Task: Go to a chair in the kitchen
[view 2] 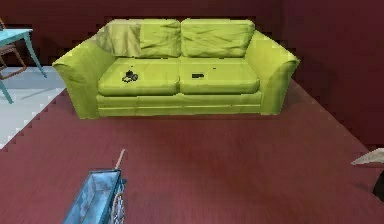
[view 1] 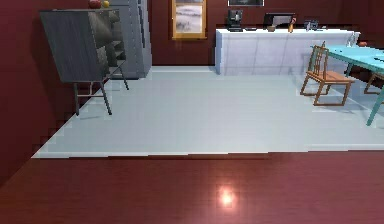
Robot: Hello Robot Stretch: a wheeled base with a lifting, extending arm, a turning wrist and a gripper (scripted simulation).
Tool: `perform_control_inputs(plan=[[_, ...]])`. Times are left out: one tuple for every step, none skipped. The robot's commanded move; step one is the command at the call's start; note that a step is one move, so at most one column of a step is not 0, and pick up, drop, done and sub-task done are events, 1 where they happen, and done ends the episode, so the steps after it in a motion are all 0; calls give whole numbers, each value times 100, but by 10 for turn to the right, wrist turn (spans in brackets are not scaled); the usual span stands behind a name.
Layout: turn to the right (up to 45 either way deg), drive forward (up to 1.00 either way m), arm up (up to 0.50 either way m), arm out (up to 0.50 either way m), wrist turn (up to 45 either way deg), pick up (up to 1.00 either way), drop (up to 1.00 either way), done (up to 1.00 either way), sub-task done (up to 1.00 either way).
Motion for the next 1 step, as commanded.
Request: perform_control_inputs(plan=[[90, 0, 0, 0, 0, 0, 0, 0, 0]])
